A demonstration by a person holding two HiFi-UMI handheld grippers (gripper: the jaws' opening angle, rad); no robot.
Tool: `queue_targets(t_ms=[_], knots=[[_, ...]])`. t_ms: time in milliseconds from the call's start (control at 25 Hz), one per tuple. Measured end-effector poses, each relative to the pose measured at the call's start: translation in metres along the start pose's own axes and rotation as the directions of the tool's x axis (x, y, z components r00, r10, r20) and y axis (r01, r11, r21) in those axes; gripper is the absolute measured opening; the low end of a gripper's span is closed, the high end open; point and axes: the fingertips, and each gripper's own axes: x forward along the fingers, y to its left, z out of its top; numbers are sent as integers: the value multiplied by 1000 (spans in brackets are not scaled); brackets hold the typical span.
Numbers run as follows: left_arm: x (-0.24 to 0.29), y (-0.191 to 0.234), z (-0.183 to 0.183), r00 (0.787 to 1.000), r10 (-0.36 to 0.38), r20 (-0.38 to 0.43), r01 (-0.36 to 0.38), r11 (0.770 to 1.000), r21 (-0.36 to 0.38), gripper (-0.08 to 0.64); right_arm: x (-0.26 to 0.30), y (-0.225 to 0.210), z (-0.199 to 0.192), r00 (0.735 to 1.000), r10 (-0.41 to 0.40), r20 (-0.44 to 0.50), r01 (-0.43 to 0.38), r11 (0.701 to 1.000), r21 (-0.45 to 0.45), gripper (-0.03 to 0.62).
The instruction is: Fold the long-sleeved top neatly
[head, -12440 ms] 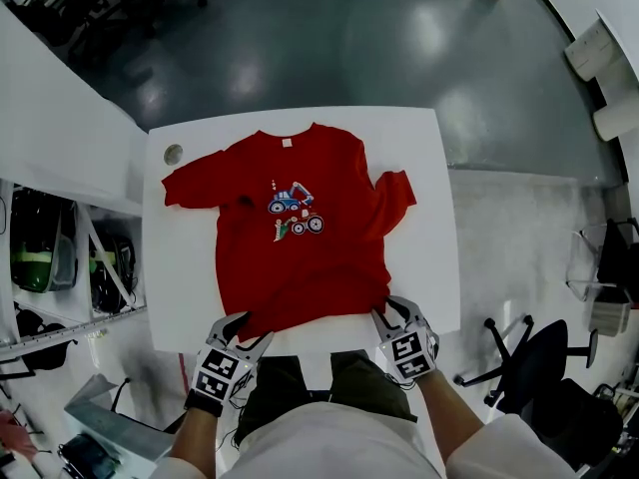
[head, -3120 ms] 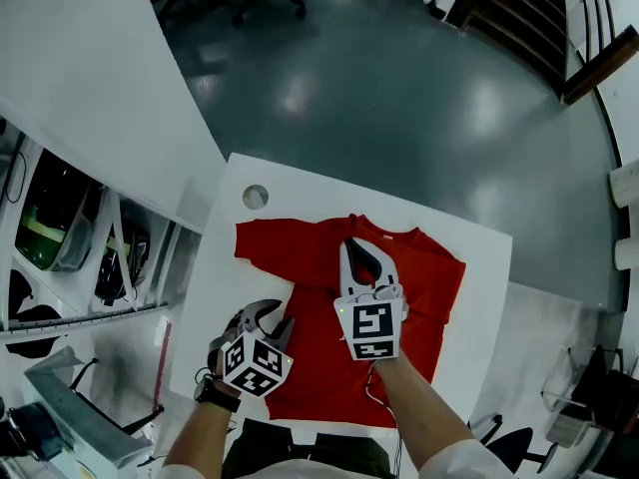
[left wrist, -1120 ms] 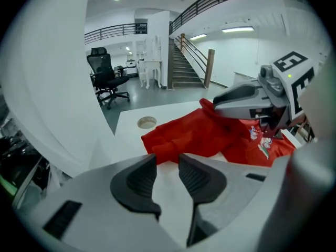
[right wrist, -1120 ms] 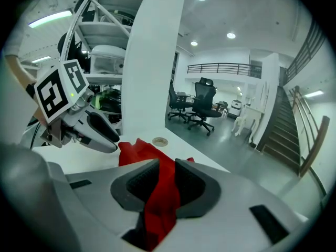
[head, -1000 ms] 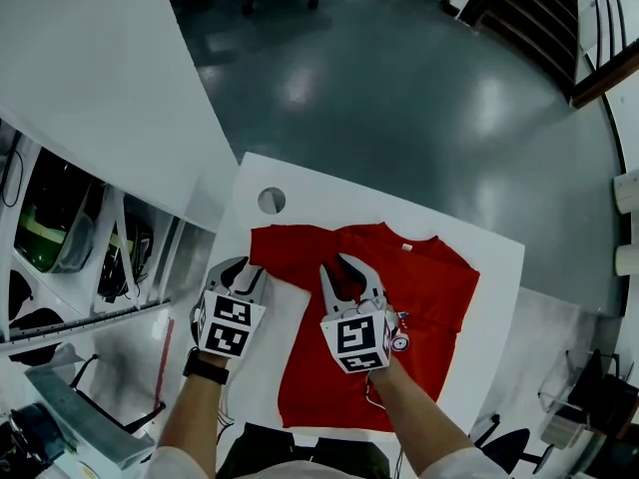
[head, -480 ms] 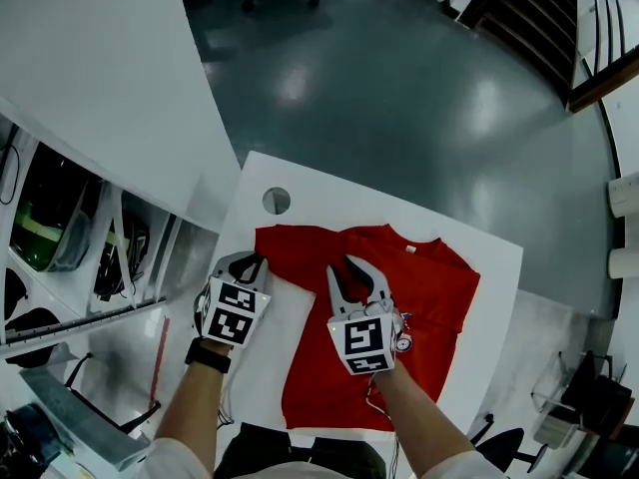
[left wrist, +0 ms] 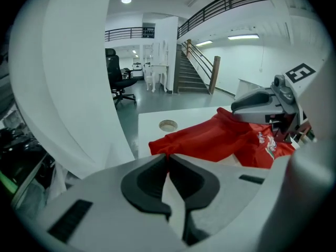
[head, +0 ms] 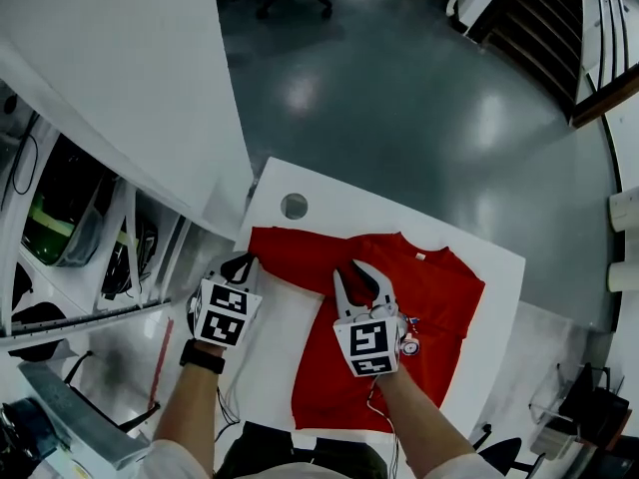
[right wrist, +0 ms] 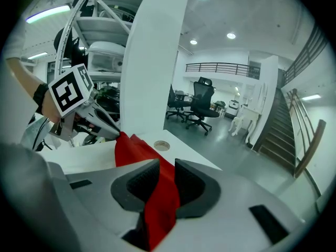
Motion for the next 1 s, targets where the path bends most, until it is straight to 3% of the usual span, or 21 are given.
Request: queue_targets(t_ms=[440, 1000], knots=[[-56, 80, -13, 983, 182, 24, -180, 981, -64, 23, 4, 20, 17, 1000, 22, 12, -21, 1000, -12, 103], [-124, 161, -46, 927, 375, 23, -368, 918, -147, 23, 8, 47, 31, 999, 49, 10, -48, 998, -37, 101]])
